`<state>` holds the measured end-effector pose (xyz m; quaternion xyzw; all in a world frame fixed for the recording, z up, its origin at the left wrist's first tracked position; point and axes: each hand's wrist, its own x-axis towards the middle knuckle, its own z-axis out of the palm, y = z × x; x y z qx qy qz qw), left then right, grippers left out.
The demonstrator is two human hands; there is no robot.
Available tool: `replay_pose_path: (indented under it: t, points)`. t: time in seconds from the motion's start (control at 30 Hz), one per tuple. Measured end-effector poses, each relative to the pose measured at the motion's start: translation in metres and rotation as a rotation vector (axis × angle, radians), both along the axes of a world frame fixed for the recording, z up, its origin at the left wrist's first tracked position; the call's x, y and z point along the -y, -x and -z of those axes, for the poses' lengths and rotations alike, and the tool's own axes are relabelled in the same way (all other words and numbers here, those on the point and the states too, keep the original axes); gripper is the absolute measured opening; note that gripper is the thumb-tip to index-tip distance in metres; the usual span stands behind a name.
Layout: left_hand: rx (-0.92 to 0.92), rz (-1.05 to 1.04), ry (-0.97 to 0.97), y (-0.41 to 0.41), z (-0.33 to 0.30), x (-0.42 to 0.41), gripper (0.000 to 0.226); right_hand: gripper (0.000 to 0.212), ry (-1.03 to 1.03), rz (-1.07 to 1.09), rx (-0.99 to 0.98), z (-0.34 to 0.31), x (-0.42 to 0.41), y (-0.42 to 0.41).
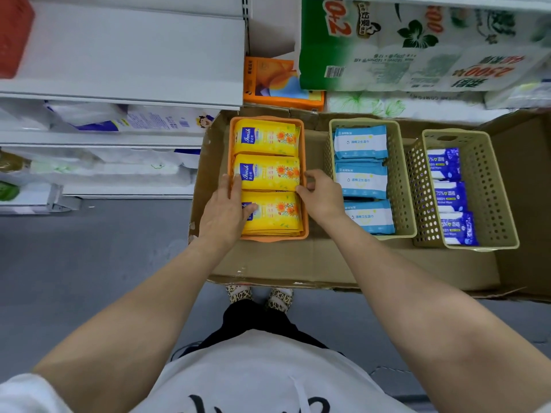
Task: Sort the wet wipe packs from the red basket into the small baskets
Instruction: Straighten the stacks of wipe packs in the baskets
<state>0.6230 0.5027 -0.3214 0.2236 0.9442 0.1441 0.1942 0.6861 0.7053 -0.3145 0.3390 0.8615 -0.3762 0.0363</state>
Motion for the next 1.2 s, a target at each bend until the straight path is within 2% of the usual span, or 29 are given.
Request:
replay_pose_path:
  t: [0.4,0.63,0.83,1.03,1.2]
  points:
    - [-0.014,0.011,0.03,0.002,-0.005,-0.001,0.077,0.046,-0.011,-0.048,0.017,-0.002,-0.003,0.002]
    - [-0.14,0.103,0.033,0.007,-0.021,-0.031,0.075,0.035,-0.11,0.101,-0.13,-0.022,-0.044,0.007]
    - [-0.167,0.255,-0.045,0.011,-0.027,-0.11,0.067,0.043,-0.222,0.067,0.064,-0.014,-0.119,0.0]
    - [-0.103,0.446,0.026,0.016,-0.012,-0.185,0.065,0.05,-0.277,-0.184,0.156,0.005,-0.156,-0.003]
    - [-0.099,0.56,0.109,0.025,0.005,-0.218,0.067,0.054,-0.217,-0.213,0.195,0.02,-0.167,0.0]
